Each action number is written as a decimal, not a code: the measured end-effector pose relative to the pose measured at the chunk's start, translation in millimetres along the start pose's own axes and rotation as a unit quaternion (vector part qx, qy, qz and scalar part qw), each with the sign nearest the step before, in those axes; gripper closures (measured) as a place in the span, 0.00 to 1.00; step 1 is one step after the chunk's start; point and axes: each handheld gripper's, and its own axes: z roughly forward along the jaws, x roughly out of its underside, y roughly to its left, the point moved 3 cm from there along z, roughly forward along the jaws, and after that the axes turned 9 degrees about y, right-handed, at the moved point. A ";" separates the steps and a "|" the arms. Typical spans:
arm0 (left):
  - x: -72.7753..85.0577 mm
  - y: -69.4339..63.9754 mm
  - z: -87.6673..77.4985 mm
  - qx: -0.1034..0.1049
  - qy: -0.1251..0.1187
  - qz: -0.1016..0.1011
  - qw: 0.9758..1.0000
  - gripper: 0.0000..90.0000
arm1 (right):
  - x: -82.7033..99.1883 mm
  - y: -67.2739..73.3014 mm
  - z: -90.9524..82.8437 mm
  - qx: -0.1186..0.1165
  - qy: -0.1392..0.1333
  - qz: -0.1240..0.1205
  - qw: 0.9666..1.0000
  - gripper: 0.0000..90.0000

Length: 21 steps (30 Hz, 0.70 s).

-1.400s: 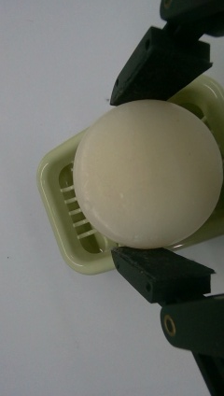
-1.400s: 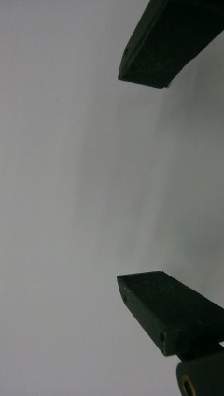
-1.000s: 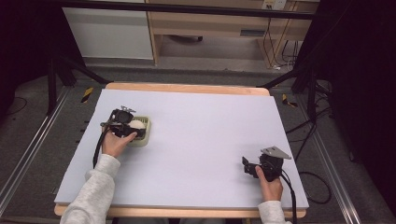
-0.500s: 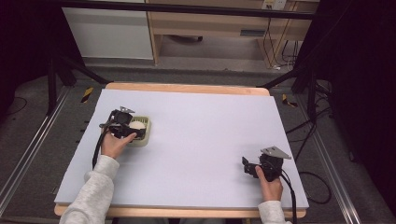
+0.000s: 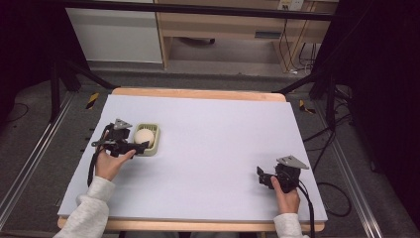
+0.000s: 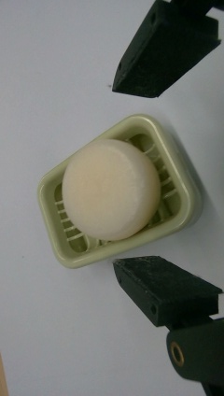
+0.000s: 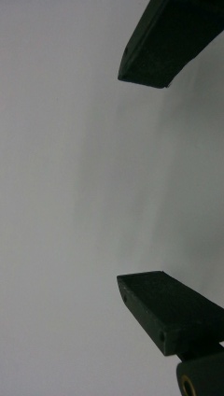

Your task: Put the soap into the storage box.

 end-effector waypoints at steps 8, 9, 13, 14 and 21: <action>19.3 -2.2 -11.4 -0.002 -0.016 0.001 1.000 0.14 | 0.0 -0.3 -0.1 -0.001 -0.001 0.001 1.000 0.05; 22.5 -2.1 -12.8 -0.002 -0.017 0.000 1.000 0.14 | 0.0 -0.3 -0.1 -0.001 -0.001 0.001 1.000 0.05; 39.1 -1.0 -16.8 0.000 -0.027 -0.014 1.000 0.14 | 0.0 -0.2 -0.2 -0.003 -0.001 0.001 1.000 0.05; 42.8 -0.7 -16.9 -0.001 -0.027 -0.015 1.000 0.14 | 0.0 -0.2 -0.3 -0.003 -0.002 0.001 1.000 0.05; 61.7 1.4 -18.1 -0.010 -0.022 -0.017 1.000 0.15 | 0.1 -0.3 -0.5 -0.007 -0.003 0.000 1.000 0.05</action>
